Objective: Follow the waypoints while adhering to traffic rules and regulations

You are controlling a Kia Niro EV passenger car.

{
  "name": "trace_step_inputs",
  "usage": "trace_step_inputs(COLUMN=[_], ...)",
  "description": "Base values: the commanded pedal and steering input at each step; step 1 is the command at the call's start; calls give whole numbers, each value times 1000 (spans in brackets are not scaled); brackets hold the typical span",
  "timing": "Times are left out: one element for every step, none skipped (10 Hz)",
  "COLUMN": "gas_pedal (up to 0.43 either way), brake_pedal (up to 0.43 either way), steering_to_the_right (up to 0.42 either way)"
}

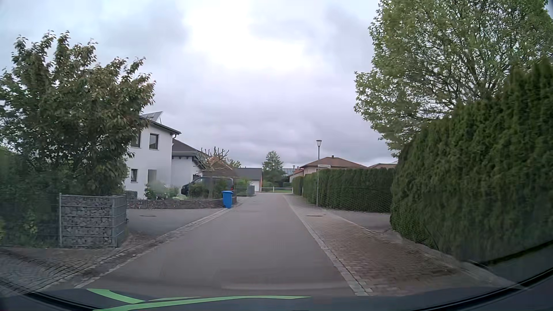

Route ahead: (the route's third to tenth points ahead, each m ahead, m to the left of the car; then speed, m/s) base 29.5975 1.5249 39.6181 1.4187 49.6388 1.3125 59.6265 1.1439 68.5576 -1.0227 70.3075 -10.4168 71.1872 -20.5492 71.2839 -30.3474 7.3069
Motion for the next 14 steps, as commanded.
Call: trace_step_inputs(gas_pedal=[130, 130, 118, 118, 118, 98, 98, 87, 87, 79, 79, 67, 67, 67], brake_pedal=[0, 0, 0, 0, 0, 0, 0, 0, 0, 0, 0, 0, 0, 0], steering_to_the_right=[5, 5, 5, 4, 3, 2, 0, 0, 0, -1, -1, -3, -3, -3])
